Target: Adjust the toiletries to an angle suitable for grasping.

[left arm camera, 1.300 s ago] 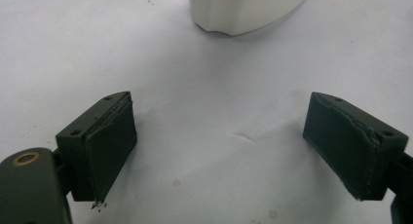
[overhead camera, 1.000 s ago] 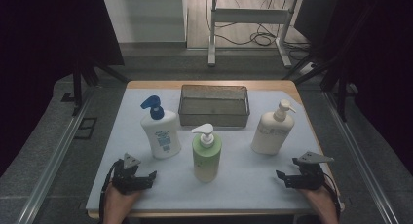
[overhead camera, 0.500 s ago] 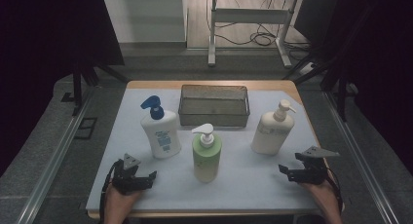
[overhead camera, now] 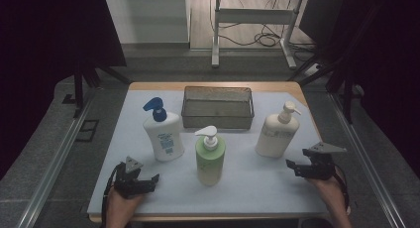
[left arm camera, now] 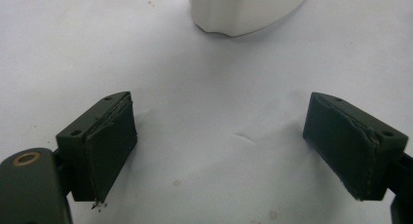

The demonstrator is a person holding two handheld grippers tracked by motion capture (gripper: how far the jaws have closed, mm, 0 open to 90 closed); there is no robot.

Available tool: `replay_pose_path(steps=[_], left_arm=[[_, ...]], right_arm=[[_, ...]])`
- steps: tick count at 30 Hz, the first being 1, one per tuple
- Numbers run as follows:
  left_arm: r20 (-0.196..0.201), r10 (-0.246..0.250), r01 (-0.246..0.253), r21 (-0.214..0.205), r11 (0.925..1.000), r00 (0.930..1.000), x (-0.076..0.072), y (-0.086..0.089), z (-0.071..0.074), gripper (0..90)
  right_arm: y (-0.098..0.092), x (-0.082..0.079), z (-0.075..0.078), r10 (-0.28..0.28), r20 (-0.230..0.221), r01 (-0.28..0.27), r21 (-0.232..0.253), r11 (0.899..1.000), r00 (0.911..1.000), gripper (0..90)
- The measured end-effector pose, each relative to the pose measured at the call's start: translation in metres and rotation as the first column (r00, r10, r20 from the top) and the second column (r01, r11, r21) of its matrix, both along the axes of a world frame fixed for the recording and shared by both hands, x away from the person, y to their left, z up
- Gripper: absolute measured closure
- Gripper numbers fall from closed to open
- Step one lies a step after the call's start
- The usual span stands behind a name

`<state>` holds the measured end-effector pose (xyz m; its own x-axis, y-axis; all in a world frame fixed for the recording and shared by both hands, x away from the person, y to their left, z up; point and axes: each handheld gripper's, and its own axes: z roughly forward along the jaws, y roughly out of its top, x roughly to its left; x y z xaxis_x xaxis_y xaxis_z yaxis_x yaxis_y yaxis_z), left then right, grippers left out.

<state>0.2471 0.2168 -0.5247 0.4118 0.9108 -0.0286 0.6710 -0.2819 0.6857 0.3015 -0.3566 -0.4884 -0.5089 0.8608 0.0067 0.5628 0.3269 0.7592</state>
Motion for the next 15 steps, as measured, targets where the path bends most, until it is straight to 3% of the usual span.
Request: replay_pose_path(steps=[5,6,7,8,11,12,13,15], left_arm=[[-0.002,-0.001,0.001,0.001,1.0000,1.0000,0.000,0.000,0.000,12.0],[0.001,-0.002,0.002,0.004,1.0000,1.0000,0.000,0.000,0.000,12.0],[0.001,-0.002,0.002,0.004,1.0000,1.0000,0.000,0.000,0.000,12.1],[0.000,-0.001,0.001,0.004,1.0000,1.0000,0.000,0.000,0.000,12.0],[0.000,-0.002,0.002,0.004,1.0000,1.0000,0.000,0.000,0.000,12.0],[0.000,-0.002,0.002,0.004,1.0000,1.0000,0.000,0.000,0.000,12.0],[0.000,-0.002,0.002,0.004,1.0000,1.0000,0.000,0.000,0.000,12.0],[0.000,-0.002,0.002,0.004,1.0000,1.0000,0.000,0.000,0.000,12.0]], right_arm=[[-0.002,0.007,0.003,-0.031,-0.006,0.031,-0.001,1.000,0.9995,25.0],[-0.002,0.010,0.004,-0.036,-0.012,0.036,-0.007,0.999,0.9993,31.4],[-0.002,0.010,0.004,-0.036,-0.012,0.036,-0.007,0.999,0.9993,31.4],[-0.002,0.014,0.004,-0.039,-0.026,0.038,-0.009,0.999,0.9989,39.1],[-0.001,0.017,0.003,-0.048,-0.040,0.047,-0.021,0.999,0.9981,45.4],[0.000,0.021,0.003,-0.052,-0.055,0.051,-0.026,0.998,0.9971,53.2],[0.000,0.021,0.003,-0.052,-0.055,0.051,-0.026,0.998,0.9971,53.2],[0.000,0.028,0.002,-0.056,-0.075,0.055,-0.011,0.998,0.9956,63.1]])
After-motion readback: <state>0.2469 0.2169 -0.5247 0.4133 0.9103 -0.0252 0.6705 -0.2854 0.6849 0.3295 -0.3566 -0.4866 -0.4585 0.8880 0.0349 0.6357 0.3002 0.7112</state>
